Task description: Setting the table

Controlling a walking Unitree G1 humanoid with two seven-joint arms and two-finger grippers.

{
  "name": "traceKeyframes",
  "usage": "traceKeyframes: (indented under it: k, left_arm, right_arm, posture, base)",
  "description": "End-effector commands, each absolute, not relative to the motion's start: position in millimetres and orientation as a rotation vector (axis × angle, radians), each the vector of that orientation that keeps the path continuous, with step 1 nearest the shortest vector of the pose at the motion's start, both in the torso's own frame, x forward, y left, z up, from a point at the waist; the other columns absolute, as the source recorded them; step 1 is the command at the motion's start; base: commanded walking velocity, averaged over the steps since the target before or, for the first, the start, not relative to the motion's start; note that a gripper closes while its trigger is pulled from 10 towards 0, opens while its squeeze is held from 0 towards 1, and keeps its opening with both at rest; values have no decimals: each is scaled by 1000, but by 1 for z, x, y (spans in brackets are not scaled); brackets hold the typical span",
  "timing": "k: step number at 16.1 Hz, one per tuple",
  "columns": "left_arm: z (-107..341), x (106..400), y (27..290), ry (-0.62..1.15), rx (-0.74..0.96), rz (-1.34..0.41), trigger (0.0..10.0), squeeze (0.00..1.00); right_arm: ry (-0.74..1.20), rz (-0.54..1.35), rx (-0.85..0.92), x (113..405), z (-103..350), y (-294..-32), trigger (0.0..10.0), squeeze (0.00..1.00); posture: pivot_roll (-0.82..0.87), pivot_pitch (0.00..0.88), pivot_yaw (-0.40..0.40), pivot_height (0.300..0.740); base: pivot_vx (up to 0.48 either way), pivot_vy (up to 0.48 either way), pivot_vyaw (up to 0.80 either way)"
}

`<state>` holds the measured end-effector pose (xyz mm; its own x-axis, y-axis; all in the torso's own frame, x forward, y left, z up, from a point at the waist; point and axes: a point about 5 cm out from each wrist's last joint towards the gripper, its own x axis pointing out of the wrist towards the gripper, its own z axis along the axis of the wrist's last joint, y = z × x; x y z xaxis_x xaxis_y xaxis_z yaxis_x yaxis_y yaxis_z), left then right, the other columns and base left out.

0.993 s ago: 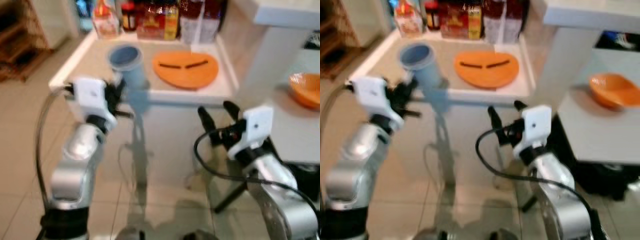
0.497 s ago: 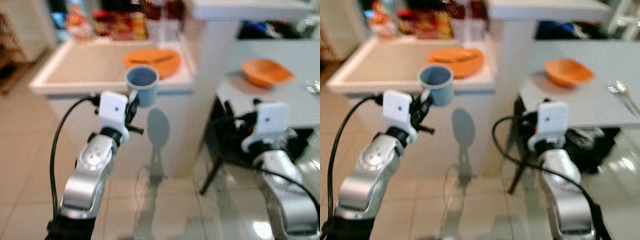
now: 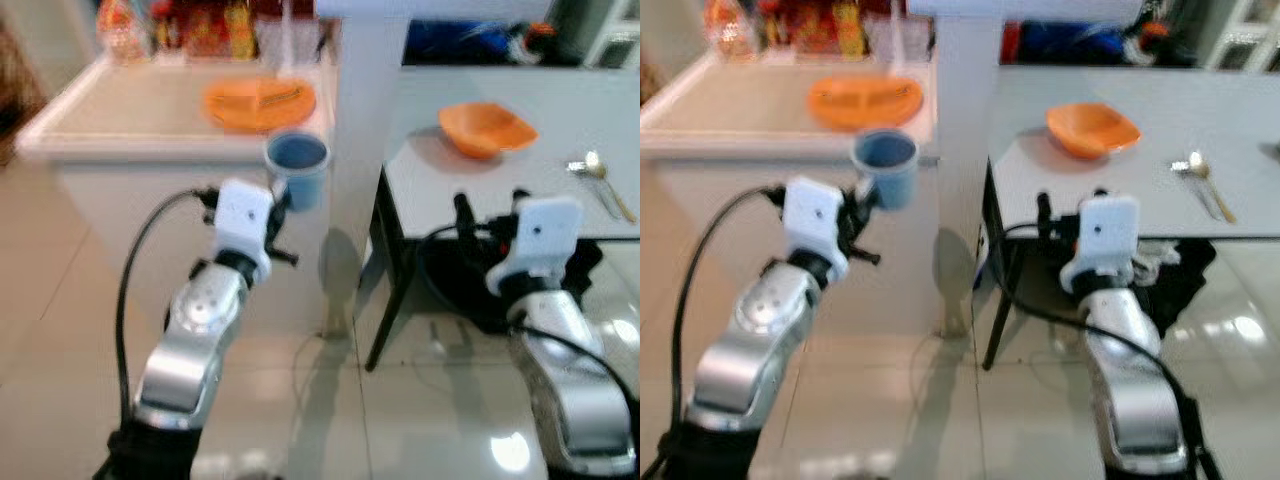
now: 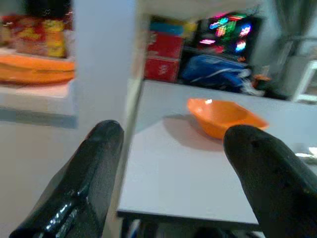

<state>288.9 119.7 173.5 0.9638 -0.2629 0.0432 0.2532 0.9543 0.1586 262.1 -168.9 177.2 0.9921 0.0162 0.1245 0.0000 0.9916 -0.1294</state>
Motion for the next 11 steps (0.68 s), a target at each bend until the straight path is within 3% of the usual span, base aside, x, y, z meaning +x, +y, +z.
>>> traceKeyframes:
  k: [1, 5, 11]
  left_arm:
    - [179, 291, 116, -90, 164, -273, 10000, 0]
    - [181, 295, 110, -101, 179, -294, 10000, 0]
    - [184, 299, 108, -115, 184, -304, 10000, 0]
  right_arm:
    - [-140, -35, -151, 261, 182, -178, 10000, 0]
    - [-134, -107, -121, 257, 180, -191, 10000, 0]
    - [-118, -55, -124, 253, 177, -186, 10000, 0]
  posture:
    - [-16, 42, 20, 740]
    - [-31, 39, 44, 740]
    - [-32, 26, 47, 740]
  base:
    - [0, -480, 800]
    - [0, -480, 0]
    - [0, -480, 0]
